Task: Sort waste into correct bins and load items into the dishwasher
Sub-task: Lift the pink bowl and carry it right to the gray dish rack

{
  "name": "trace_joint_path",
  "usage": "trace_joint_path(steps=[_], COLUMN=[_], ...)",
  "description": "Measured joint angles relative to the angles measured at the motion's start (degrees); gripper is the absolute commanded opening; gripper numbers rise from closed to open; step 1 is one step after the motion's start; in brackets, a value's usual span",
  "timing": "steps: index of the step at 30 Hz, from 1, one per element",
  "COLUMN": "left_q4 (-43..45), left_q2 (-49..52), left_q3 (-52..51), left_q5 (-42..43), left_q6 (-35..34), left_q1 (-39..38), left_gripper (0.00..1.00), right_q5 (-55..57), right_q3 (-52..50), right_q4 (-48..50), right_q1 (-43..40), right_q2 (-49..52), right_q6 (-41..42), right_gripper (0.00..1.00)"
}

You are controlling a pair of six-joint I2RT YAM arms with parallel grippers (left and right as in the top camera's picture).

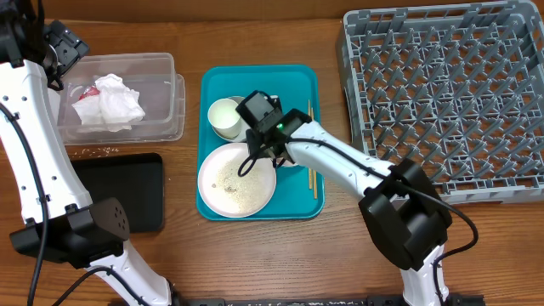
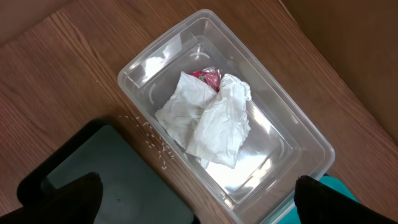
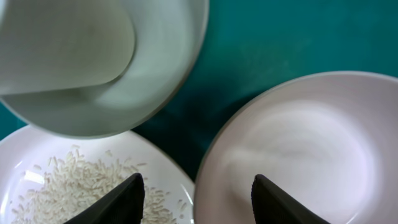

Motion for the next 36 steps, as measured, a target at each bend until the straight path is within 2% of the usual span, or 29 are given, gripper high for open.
trace_joint_path(steps=[7, 14, 19, 24, 30, 34, 36], left_q4=[0.0, 0.0, 0.0, 0.0, 0.0, 0.0, 0.0], left_q2=[0.0, 0.0, 0.0, 0.0, 0.0, 0.0, 0.0], left_q3=[0.0, 0.0, 0.0, 0.0, 0.0, 0.0, 0.0], left_q5=[0.0, 0.0, 0.0, 0.0, 0.0, 0.0, 0.0], left_q6=[0.0, 0.0, 0.0, 0.0, 0.0, 0.0, 0.0], left_q1=[0.0, 0.0, 0.0, 0.0, 0.0, 0.0, 0.0], left_gripper=[1.00, 1.00, 1.00, 1.00, 1.00, 1.00, 1.00], right_q5=[1.1, 2.4, 2.8, 2.9, 3.0, 3.0, 3.5], right_q3=[0.0, -0.1, -0.1, -0.1, -0.1, -0.1, 0.3], right_q4=[0.1, 0.0, 0.0, -0.9, -1.4, -2.0, -2.6], right_q1=[0.9, 0.9, 0.9, 0.9, 0.9, 0.9, 0.9], right_q2=[0.2, 1.0, 1.0, 1.0, 1.0, 1.0, 1.0], right_q6=[0.0, -0.3, -0.2, -0.4, -0.4, -0.4, -0.7], right_gripper=[0.54, 0.40, 0.38, 0.24, 0.17, 0.04, 0.04])
